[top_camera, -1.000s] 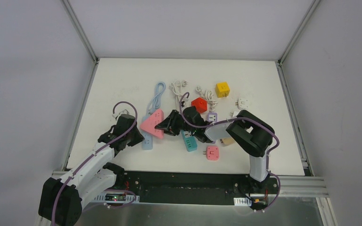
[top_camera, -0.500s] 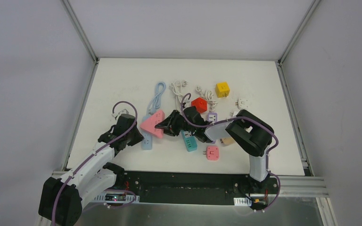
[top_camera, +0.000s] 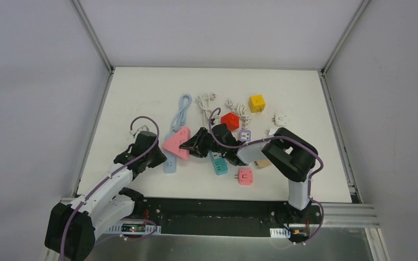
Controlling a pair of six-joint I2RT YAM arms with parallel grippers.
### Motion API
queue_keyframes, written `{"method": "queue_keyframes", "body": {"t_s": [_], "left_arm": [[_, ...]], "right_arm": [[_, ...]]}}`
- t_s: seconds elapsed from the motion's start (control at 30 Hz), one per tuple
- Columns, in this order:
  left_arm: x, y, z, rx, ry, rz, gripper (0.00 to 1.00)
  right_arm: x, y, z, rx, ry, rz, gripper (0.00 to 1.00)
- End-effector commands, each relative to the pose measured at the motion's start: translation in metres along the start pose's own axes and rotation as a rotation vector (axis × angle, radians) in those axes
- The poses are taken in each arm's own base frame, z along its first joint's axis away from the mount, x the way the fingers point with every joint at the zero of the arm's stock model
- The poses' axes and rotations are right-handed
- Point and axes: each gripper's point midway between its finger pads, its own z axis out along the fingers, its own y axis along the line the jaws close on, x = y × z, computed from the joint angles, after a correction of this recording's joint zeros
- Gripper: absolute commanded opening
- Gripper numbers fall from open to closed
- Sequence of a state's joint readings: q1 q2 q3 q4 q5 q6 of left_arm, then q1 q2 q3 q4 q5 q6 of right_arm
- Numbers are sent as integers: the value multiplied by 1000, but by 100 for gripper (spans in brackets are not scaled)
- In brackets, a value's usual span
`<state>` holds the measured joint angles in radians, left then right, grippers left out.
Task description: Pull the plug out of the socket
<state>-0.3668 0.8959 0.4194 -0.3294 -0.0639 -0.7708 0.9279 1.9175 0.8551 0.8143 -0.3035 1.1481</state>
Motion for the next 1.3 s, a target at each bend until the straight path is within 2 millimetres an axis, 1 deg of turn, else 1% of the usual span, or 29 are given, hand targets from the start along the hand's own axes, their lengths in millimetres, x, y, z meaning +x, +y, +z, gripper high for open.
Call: {"method": "queue_keyframes", "body": {"t_s": [0.0, 0.07, 0.13, 0.2, 0.3, 0.4, 0.53, 0.6, 0.63, 0.73, 0.77, 0.8, 0.87, 0.93, 1.1, 1.2, 1.27], "left_arm": [[38, 32, 1, -110, 139, 36, 15], [38, 32, 1, -110, 139, 37, 15], [38, 32, 1, -108, 138, 36, 15], [37, 31, 1, -106, 138, 35, 15], [38, 31, 1, -106, 140, 36, 15], [38, 32, 1, -109, 140, 37, 15], [38, 32, 1, -110, 140, 39, 15], [37, 31, 1, -109, 139, 39, 15], [37, 31, 1, -109, 139, 38, 15], [37, 31, 0, -111, 140, 38, 15], [37, 31, 0, -110, 140, 39, 15], [37, 32, 0, -112, 139, 39, 15], [37, 32, 0, -111, 138, 39, 15], [37, 32, 0, -110, 137, 37, 15], [37, 32, 1, -111, 137, 38, 15], [38, 32, 1, -110, 139, 38, 15], [38, 32, 1, -112, 141, 38, 15]], "right_arm": [[5, 51, -9, -121, 54, 164, 0], [6, 54, -10, -121, 60, 206, 0], [5, 57, -11, -126, 59, 204, 0], [5, 56, -12, -131, 50, 153, 0], [7, 61, -16, -179, 33, 9, 0], [12, 64, -18, -198, 27, -98, 0], [13, 61, -17, -196, 17, -146, 0], [11, 61, -17, -197, 10, -114, 0], [8, 59, -15, -187, 10, -66, 0], [1, 55, -12, -152, 42, 186, 0], [1, 56, -13, -159, 54, 230, 0], [0, 58, -13, -162, 56, 265, 0], [-1, 61, -15, -173, 52, 270, 0], [-1, 64, -16, -183, 49, 215, 0], [2, 71, -24, -252, 11, -5, 0], [4, 73, -26, -268, 5, -79, 0], [5, 70, -25, -266, 2, -116, 0]]}}
